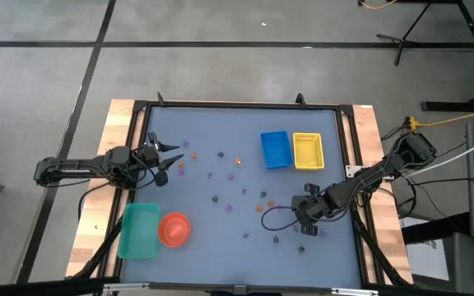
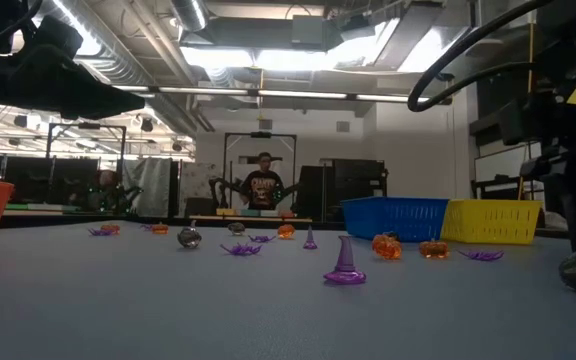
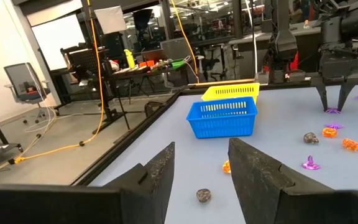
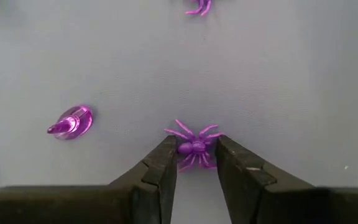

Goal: Sort Halloween decoration
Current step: Put the violet spider toy into the blue box, then put the orange pumpkin toy into the yellow box

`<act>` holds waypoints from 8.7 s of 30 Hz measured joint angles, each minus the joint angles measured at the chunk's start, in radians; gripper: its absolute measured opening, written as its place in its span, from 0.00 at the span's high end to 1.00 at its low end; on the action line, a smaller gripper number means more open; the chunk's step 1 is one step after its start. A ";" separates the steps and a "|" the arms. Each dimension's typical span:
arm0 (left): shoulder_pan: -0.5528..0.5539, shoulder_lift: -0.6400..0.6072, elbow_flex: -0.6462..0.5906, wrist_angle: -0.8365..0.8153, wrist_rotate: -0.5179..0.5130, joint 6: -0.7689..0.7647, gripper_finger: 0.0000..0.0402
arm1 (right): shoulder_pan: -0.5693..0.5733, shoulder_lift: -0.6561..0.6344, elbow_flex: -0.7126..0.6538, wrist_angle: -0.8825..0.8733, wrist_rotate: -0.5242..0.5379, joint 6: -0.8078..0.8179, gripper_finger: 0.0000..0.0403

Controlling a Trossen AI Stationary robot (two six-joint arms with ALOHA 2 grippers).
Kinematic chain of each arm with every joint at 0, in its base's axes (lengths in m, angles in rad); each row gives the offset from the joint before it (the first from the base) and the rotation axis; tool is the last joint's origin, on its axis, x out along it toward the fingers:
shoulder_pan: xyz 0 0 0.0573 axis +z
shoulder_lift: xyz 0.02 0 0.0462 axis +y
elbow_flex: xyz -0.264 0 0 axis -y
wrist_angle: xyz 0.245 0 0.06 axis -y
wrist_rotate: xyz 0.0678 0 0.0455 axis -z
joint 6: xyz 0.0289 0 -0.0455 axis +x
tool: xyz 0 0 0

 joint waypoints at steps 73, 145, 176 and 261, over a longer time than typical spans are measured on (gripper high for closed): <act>0.000 0.000 0.000 0.000 0.000 0.000 0.66 | -0.486 0.000 0.199 0.247 0.270 -0.811 0.73; 0.000 0.000 0.000 -0.001 0.000 0.000 0.66 | -0.276 0.000 0.475 -0.092 -0.025 -0.621 0.58; 0.000 0.000 0.000 -0.001 0.000 0.000 0.66 | -0.253 0.001 0.105 0.327 0.045 -0.475 0.58; 0.000 0.000 0.000 -0.002 0.000 0.000 0.66 | -0.253 0.207 0.249 0.099 -0.032 -0.445 0.76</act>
